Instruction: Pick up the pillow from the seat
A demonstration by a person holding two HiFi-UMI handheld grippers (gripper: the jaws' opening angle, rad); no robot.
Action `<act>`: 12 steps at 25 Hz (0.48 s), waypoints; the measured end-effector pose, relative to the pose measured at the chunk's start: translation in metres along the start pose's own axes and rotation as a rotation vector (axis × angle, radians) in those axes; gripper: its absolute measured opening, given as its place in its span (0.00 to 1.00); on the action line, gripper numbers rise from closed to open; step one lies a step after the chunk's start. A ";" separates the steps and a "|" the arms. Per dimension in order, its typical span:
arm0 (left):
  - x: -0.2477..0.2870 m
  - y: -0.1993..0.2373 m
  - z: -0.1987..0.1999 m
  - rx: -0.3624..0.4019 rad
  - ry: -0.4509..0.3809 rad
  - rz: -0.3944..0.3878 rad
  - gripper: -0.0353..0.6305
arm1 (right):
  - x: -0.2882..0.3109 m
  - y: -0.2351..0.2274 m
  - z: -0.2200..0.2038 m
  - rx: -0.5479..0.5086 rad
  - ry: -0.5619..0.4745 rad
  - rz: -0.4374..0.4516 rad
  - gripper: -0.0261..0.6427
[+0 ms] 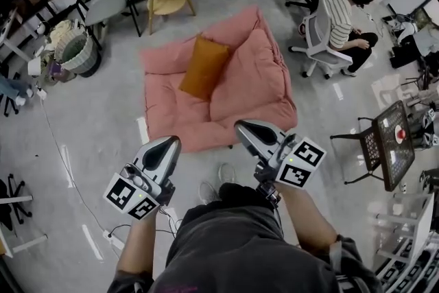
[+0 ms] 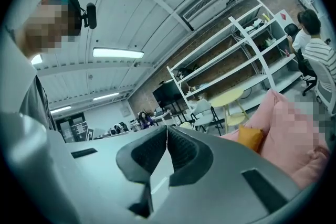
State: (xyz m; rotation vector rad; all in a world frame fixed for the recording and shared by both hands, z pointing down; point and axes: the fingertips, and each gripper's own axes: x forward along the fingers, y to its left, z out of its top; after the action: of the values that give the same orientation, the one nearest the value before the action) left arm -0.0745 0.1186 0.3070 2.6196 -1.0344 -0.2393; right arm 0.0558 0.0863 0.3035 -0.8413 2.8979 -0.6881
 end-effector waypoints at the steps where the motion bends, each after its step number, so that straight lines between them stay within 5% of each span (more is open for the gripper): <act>1: 0.003 0.006 0.000 -0.003 0.001 0.002 0.07 | 0.006 -0.006 0.002 -0.002 0.001 -0.001 0.06; 12: 0.069 0.094 -0.003 -0.036 0.043 0.055 0.07 | 0.081 -0.111 0.017 -0.011 0.060 0.015 0.06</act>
State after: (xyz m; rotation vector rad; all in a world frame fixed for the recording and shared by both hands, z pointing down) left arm -0.0828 0.0070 0.3399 2.5493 -1.0760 -0.1862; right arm 0.0455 -0.0463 0.3420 -0.8132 2.9600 -0.7091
